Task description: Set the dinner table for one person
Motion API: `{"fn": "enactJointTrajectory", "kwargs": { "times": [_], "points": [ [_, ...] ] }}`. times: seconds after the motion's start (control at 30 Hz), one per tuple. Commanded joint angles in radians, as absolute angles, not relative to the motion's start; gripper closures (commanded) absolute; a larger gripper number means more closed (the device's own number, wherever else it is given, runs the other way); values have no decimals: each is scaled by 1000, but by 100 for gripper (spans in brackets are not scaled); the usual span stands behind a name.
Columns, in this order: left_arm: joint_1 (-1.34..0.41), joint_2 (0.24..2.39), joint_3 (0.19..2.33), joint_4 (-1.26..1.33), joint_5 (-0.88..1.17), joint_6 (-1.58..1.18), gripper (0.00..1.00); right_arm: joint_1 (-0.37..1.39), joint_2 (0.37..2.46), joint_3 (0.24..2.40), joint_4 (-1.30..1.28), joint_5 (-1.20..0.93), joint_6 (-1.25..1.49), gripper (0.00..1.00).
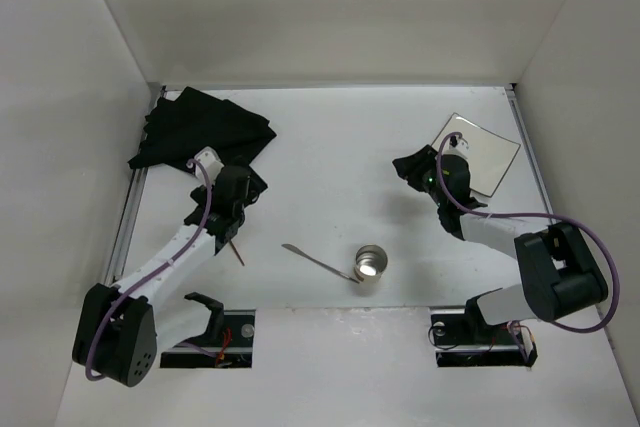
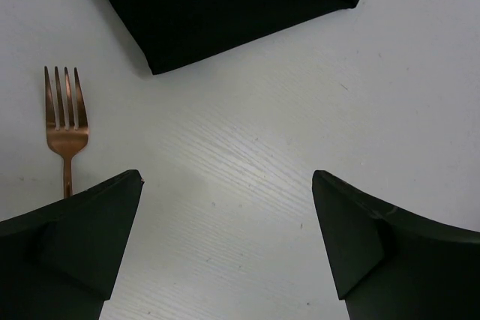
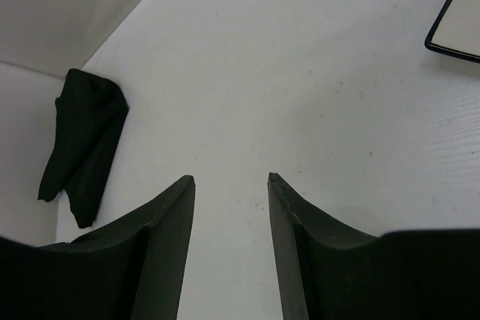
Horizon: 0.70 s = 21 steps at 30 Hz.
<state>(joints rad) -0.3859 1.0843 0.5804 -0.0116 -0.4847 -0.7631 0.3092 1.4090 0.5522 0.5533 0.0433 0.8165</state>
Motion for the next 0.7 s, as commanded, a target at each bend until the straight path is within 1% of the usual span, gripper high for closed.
{"fn": "enactJointTrajectory", "kwargs": {
  "times": [0.0, 0.13, 0.3, 0.43, 0.6, 0.63, 0.67],
  "points": [
    [-383, 1077, 620, 17, -517, -747, 0, 315, 1414, 569, 604, 32, 818, 50],
    [-381, 1117, 684, 19, -537, -683, 0, 315, 1416, 572, 603, 41, 813, 50],
    [-439, 1212, 785, 11, -687, -666, 0, 315, 1411, 574, 600, 43, 810, 50],
    [-444, 1276, 844, 40, -690, -676, 0, 315, 1417, 572, 601, 37, 815, 50],
    [-412, 1344, 854, 178, -689, -677, 0, 315, 1413, 571, 600, 37, 811, 50],
    [-398, 1364, 868, 189, -683, -673, 2, 315, 1416, 571, 603, 34, 816, 50],
    [-386, 1377, 882, 189, -681, -678, 13, 315, 1416, 571, 603, 32, 816, 50]
  ]
}}
